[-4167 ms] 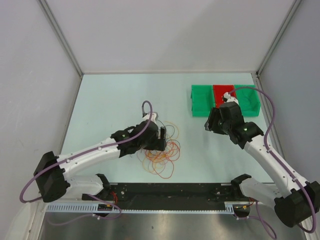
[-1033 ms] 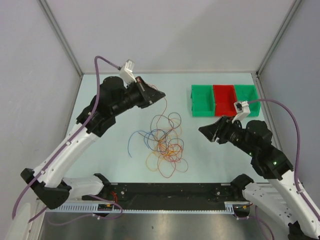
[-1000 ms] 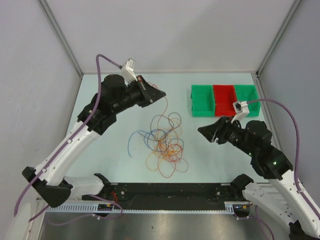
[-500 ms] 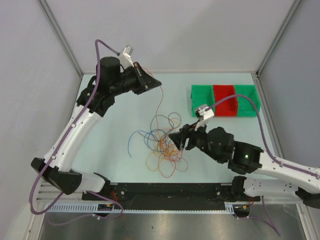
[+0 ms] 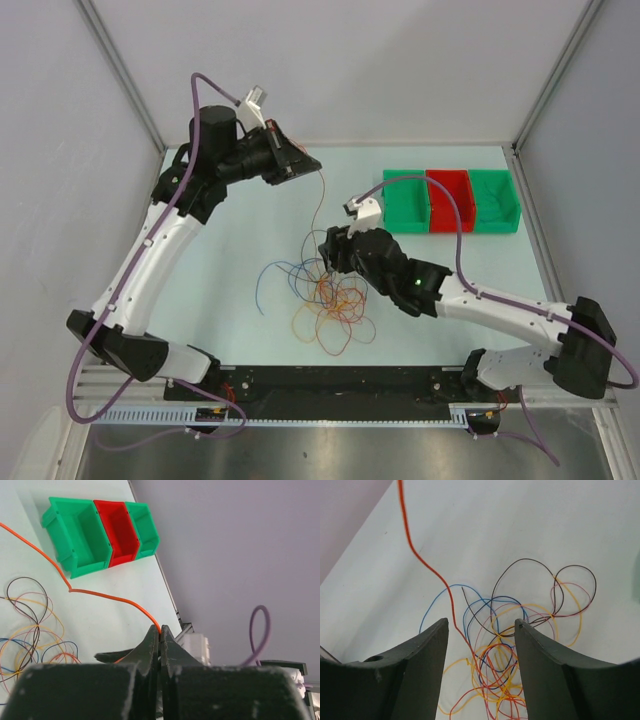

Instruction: Untangle the cables

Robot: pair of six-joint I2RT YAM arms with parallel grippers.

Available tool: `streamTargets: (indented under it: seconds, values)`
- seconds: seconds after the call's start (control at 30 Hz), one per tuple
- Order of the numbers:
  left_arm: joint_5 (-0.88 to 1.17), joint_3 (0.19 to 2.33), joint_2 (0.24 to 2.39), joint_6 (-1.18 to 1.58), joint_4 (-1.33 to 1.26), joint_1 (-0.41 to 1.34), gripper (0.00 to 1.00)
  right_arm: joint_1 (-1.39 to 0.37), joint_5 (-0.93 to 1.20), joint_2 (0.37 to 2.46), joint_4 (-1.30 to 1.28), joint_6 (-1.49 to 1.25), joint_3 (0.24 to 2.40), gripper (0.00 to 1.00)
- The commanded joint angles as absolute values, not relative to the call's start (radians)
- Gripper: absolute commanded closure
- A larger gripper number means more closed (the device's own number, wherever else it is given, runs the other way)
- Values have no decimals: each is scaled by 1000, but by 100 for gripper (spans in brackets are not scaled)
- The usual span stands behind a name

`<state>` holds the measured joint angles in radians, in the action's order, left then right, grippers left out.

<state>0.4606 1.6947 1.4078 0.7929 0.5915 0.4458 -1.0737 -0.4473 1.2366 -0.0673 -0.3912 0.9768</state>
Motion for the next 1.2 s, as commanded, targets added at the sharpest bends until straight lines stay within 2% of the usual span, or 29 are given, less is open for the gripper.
streamTargets:
  seconds: [0.0, 0.27, 0.43, 0.53, 0.57, 0.63, 0.7, 0.73, 0.87, 0.97, 1.07, 1.17]
  values:
    - [523, 1736, 1414, 795, 569, 422, 100, -1043, -370, 1310, 64, -417, 1008, 41]
    - [575, 1753, 1433, 808, 552, 393, 100, -1026, -307, 1414, 120, -445, 1008, 42]
    - [595, 1752, 1433, 815, 548, 370, 100, -1022, -308, 1463, 140, -451, 1008, 46]
    - [600, 1741, 1428, 815, 545, 361, 100, -1020, -317, 1476, 147, -453, 1008, 60]
    - [600, 1738, 1421, 816, 543, 360, 100, -1022, -319, 1476, 150, -453, 1008, 69]
    - [604, 1727, 1417, 818, 538, 353, 100, -1020, -318, 1476, 158, -451, 1008, 78]
    - [612, 1727, 1414, 822, 538, 347, 100, -1020, -314, 1473, 163, -448, 1008, 96]
    - [617, 1726, 1414, 822, 535, 344, 100, -1020, -313, 1470, 161, -446, 1008, 100]
    - [604, 1669, 1370, 784, 540, 318, 99, -1023, -334, 1344, 79, -395, 1076, 100]
    - [629, 1522, 1327, 796, 459, 301, 92, -1012, -331, 1275, 14, -350, 1150, 100]
    - [695, 1242, 1264, 886, 280, 298, 89, -1006, -316, 1220, -43, -278, 1279, 100]
    - [735, 1087, 1218, 959, 146, 305, 85, -1009, -292, 1212, -84, -210, 1426, 100]
